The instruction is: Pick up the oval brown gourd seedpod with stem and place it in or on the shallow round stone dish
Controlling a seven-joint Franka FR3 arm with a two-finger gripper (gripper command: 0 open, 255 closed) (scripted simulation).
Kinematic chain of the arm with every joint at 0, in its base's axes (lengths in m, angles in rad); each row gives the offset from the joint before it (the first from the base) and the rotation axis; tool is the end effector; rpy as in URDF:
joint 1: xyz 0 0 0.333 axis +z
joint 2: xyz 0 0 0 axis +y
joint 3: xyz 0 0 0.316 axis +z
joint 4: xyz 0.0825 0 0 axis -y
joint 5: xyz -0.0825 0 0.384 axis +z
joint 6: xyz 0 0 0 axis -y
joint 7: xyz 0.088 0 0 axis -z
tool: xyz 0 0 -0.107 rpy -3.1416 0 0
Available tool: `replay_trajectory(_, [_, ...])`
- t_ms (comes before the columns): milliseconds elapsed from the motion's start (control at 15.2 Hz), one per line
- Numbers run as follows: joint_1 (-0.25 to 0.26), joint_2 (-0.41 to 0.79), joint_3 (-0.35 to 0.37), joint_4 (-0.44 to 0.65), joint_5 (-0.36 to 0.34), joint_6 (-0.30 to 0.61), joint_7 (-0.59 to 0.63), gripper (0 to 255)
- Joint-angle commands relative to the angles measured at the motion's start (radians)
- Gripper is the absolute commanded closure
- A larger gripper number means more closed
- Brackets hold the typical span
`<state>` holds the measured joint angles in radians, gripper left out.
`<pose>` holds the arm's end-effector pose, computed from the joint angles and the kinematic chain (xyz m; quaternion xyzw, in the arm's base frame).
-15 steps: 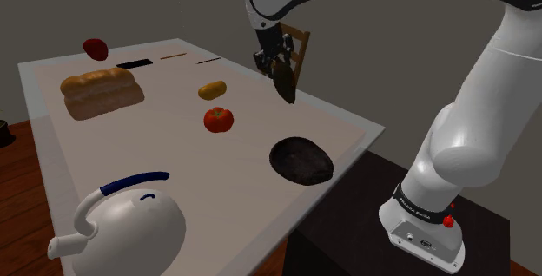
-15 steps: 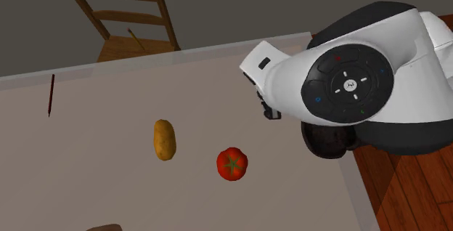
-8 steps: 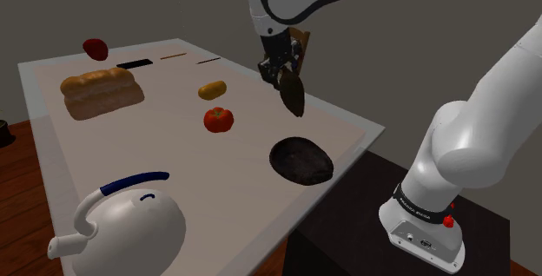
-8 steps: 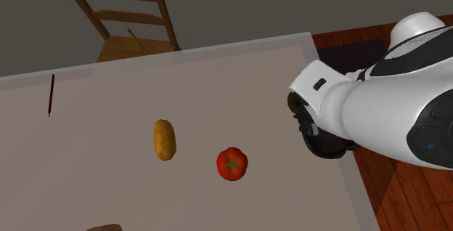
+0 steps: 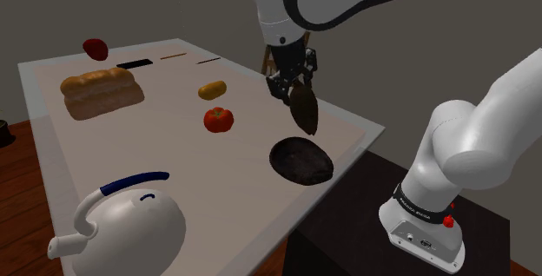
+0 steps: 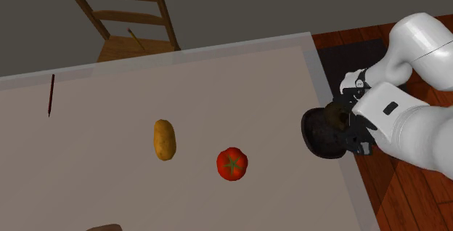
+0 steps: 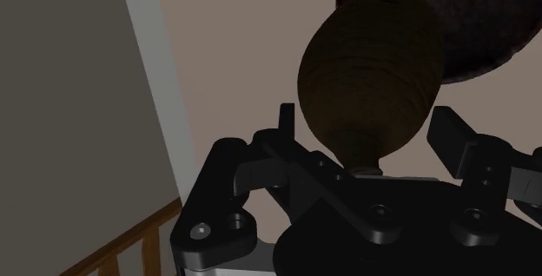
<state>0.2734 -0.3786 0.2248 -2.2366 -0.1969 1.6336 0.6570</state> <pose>0.3707 0.1877 0.5029 0.9810 -0.0729 -0.0238 0.1784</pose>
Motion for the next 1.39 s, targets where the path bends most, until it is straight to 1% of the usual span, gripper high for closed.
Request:
replay_trajectory(0, [0.027, -0.042, 0.032, -0.026, 0.033, -0.025, 0.042, 255])
replay_trajectory(1056, [0.027, 0.012, 0.044, -0.201, 0.023, 0.195, 0.099, 255])
replay_trajectory(1320, [0.027, 0.012, 0.044, -0.201, 0.023, 0.195, 0.099, 255])
